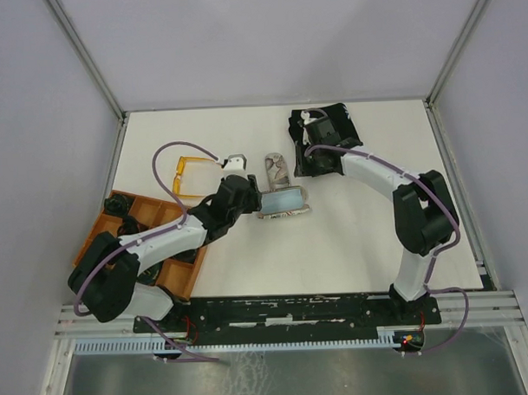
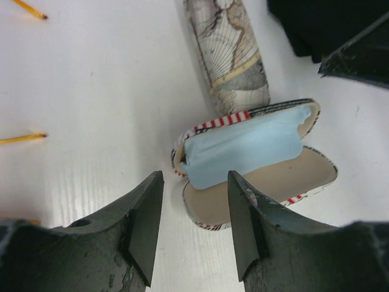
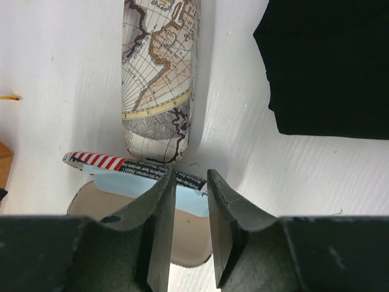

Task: Organize the sunglasses
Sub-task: Place the glasses cleaning cloth in the sunglasses case, then adjust the sunglasses case at the center of the board.

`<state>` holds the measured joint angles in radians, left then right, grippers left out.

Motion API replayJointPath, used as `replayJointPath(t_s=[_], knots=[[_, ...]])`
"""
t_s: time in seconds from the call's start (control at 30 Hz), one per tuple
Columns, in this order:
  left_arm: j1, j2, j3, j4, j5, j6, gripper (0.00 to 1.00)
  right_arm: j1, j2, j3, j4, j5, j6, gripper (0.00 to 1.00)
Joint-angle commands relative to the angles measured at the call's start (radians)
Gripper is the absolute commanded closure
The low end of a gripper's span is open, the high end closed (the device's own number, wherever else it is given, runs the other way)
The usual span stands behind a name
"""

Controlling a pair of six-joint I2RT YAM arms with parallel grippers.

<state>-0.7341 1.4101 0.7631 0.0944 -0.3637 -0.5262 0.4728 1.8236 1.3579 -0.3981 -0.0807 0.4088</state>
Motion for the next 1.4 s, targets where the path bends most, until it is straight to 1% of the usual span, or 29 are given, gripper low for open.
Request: replayJointPath(t_s=[0.0,0.2,0.63,0.97,1.37], knots=[[0.008,-0.072,-0.055,-0.029,-0.02,-0.019,0.46,-0.005,0.051,0.094,-0.055,0.023,-0.03,0.65],[0.009,-0.168,-0.115,-0.086,-0.044,-0.057,0.46,-0.004,0.133,0.187,-0.146,0.019,-0.056,0.65],[0.009,-0.298,-0.179,-0.18,-0.091,-0.077,0.46,-0.004,0.196,0.244,-0.219,0.014,-0.096,0.66],[0.009,-0.327,-0.177,-0.212,-0.106,-0.077,0.46,-0.004,0.165,0.192,-0.224,-0.03,-0.096,0.67],[0.009,-0.345,-0.168,-0.234,-0.11,-0.077,0.46,-0.001,0.074,0.071,-0.2,-0.103,-0.077,0.69]])
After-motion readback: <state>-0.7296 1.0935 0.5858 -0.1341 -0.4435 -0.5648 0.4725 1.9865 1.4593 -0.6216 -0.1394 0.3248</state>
